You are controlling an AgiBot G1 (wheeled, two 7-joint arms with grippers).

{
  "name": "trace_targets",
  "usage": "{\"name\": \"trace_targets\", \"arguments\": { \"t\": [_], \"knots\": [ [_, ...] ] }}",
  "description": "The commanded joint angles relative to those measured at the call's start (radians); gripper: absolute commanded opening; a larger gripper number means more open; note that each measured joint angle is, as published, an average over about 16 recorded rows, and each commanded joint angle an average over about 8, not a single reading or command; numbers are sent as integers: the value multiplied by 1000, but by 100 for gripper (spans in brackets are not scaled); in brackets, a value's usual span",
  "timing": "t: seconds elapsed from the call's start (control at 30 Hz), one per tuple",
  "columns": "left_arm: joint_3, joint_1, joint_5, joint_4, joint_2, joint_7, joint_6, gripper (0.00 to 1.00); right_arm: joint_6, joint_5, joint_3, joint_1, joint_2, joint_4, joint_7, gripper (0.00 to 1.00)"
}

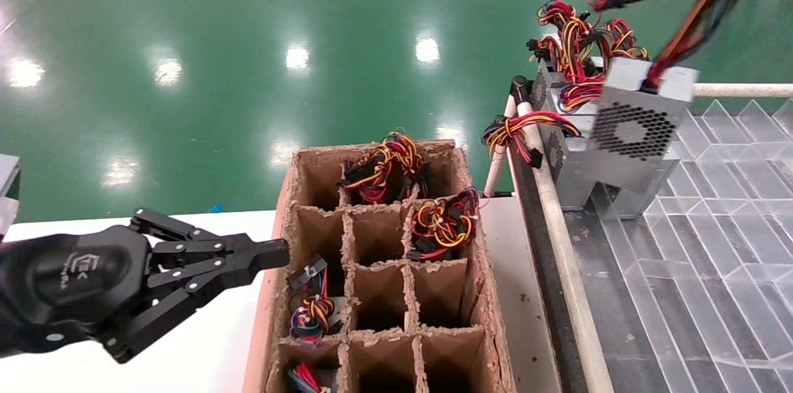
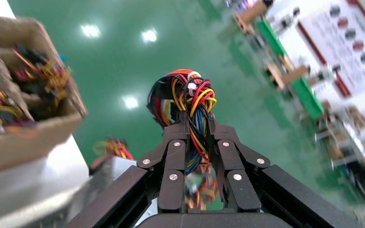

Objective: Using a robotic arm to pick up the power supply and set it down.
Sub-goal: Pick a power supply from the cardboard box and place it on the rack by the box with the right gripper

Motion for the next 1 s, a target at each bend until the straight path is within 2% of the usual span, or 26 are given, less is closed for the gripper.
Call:
{"name": "trace_targets", "arguments": {
  "t": [0.03,0.4,1.0],
  "knots": [
    [0,0,0,0,0,0,0,0,15,-30,-2,-6,16,0,10,0],
    [0,0,0,0,0,0,0,0,63,-86,5,-67,110,4,91,0],
    [0,0,0,0,0,0,0,0,114,-36,39,-156,216,12,117,0]
  ]
}}
